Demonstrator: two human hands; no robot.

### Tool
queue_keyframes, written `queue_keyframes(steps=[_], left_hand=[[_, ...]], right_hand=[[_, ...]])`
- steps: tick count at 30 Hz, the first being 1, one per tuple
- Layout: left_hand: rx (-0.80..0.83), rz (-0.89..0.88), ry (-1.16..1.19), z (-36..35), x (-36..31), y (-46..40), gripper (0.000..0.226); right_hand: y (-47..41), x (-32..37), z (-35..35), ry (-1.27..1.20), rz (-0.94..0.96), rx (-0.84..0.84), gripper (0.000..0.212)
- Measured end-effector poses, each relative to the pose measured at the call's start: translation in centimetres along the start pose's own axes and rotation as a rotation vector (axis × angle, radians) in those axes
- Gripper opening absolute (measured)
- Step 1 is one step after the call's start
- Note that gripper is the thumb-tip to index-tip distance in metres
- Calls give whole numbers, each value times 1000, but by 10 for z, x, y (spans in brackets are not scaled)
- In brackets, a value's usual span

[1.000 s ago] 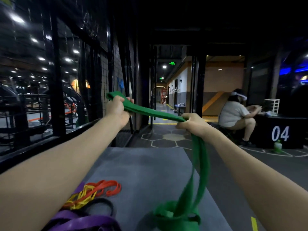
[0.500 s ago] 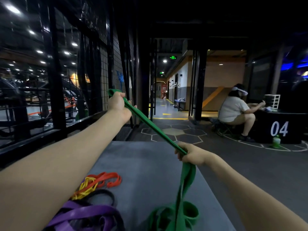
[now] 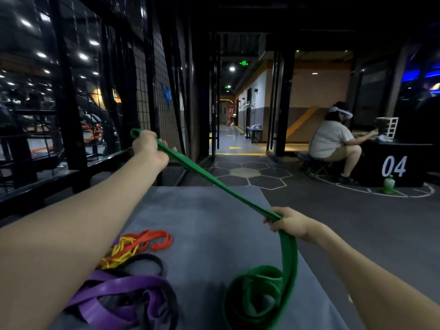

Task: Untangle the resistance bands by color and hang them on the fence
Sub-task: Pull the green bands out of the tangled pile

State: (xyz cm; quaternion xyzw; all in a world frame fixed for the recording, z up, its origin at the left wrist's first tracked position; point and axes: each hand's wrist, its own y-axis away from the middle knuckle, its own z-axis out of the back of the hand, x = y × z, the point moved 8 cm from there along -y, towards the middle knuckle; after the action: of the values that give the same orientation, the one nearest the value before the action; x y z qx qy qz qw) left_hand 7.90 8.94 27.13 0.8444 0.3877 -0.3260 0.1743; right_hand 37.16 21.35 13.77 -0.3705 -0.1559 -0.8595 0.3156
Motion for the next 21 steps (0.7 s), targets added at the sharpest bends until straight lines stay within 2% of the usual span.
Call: queue_keyframes(steps=[2, 6, 10, 11, 12, 13, 14, 15, 16, 17, 18, 20, 21], left_hand=[[-58, -11, 2, 14, 5, -2, 13], [-91, 39, -163, 42, 22, -17, 16], [-23, 414, -761, 97, 78, -21, 26], [8, 459, -920, 107, 89, -19, 33], [44, 462, -1036, 111, 95, -17, 40], [74, 386, -1111, 104, 94, -15, 42], [99, 270, -1149, 91, 93, -14, 44], [137, 137, -1201, 72, 89, -9, 62], [228, 21, -1264, 48, 91, -1, 86], [384, -49, -1297, 21, 100, 15, 108], [567, -87, -1306, -3, 115, 32, 119], [843, -98, -1362, -33, 149, 66, 111], [902, -96, -1384, -40, 161, 76, 101]], right_hand=[[-4, 1, 4, 18, -14, -66, 3], [-7, 17, 20, 105, 9, -241, 23], [-5, 26, 29, 177, 14, -315, 21], [-5, 29, 29, 188, 20, -321, 19], [-5, 32, 29, 194, 25, -322, 17], [-4, 35, 28, 204, 28, -317, 15], [-4, 39, 26, 222, 34, -302, 12], [-5, 43, 23, 246, 45, -286, 8], [-5, 49, 20, 268, 61, -277, 7], [-5, 55, 19, 289, 78, -279, 7], [-5, 62, 19, 305, 97, -291, 8], [-2, 79, 22, 294, 140, -317, 14], [1, 87, 24, 266, 169, -322, 18]])
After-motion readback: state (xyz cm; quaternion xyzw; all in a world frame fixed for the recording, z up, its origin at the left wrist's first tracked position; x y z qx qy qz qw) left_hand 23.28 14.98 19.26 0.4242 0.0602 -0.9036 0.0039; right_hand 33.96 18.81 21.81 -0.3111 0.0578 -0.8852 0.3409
